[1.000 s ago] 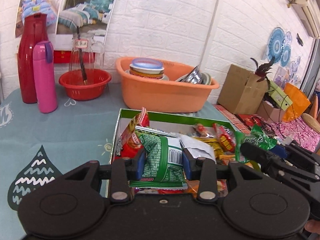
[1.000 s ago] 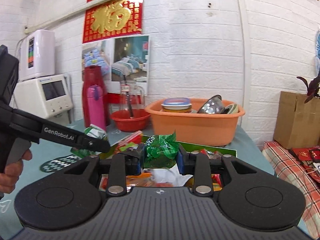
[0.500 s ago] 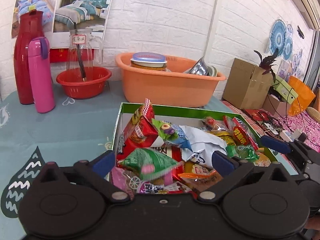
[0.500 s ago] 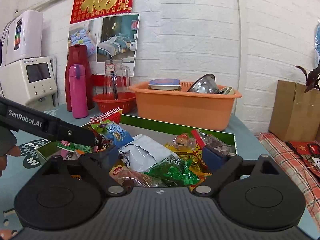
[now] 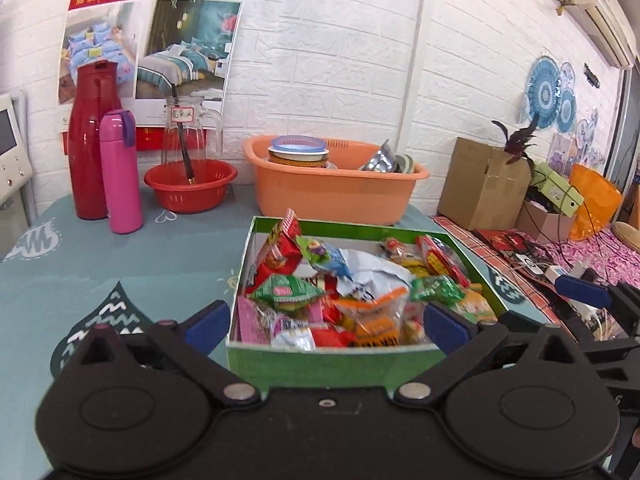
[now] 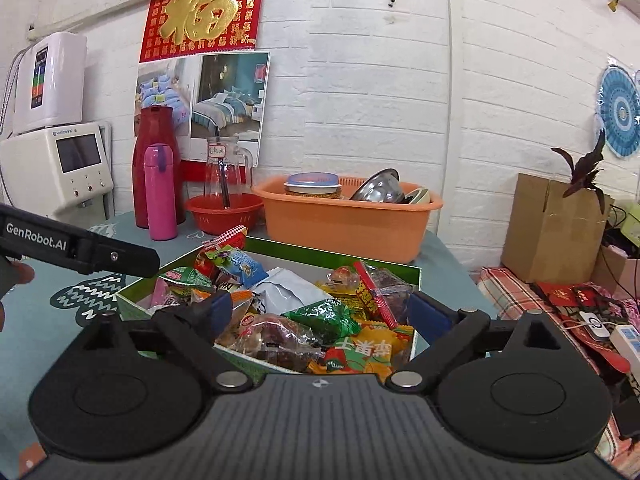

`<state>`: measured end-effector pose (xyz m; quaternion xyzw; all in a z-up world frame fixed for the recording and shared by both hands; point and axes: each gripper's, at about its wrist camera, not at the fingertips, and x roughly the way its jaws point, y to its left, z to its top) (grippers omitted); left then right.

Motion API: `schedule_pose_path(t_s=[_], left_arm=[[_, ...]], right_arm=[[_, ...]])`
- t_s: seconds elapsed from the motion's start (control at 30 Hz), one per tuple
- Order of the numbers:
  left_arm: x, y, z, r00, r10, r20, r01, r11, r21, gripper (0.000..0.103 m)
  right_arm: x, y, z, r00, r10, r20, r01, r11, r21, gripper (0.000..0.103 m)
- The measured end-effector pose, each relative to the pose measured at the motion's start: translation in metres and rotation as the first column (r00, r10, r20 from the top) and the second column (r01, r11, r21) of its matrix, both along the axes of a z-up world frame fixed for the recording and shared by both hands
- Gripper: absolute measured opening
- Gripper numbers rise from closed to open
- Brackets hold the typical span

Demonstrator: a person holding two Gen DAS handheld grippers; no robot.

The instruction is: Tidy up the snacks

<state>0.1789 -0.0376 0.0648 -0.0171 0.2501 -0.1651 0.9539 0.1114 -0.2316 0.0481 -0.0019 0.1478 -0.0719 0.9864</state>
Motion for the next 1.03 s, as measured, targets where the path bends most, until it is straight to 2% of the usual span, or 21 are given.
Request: schedule_pose_path(t_s=[0.2, 0.3, 0.43, 0.77, 1.03], left_arm=[[-0.047, -0.006, -0.013, 0.999, 0.035, -0.031, -0.034, 0.998, 0.049, 0.103], [-0.063, -0.006, -0.022, 0.997, 0.043, -0.059, -0.04, 0.998, 0.05, 0.103], [-0.08, -0.008, -0.03, 0.996, 0.058, -0.064, -0.052, 0.995, 0.089, 0.103], [-0.096, -0.006, -0.041, 0.993, 0.089, -0.082, -0.079, 0.989, 0.126, 0.103], [-0.101, -0.009, -0.041, 0.996, 0.077, -0.054, -0.068, 0.987, 0.144, 0.103]], right_arm=[[-0.041, 0.014, -0.009, 0.999, -0.011, -0.038, 0.011, 1.0, 0.006, 0.103], [-0.053, 0.02, -0.018, 0.998, -0.016, -0.064, 0.017, 1.0, 0.007, 0.103], [-0.065, 0.027, -0.028, 0.996, -0.009, -0.089, 0.011, 1.0, 0.019, 0.103], [-0.076, 0.036, -0.04, 0.993, -0.025, -0.115, 0.03, 0.999, 0.039, 0.103], [-0.077, 0.039, -0.041, 0.993, -0.022, -0.117, 0.027, 0.999, 0.043, 0.103]])
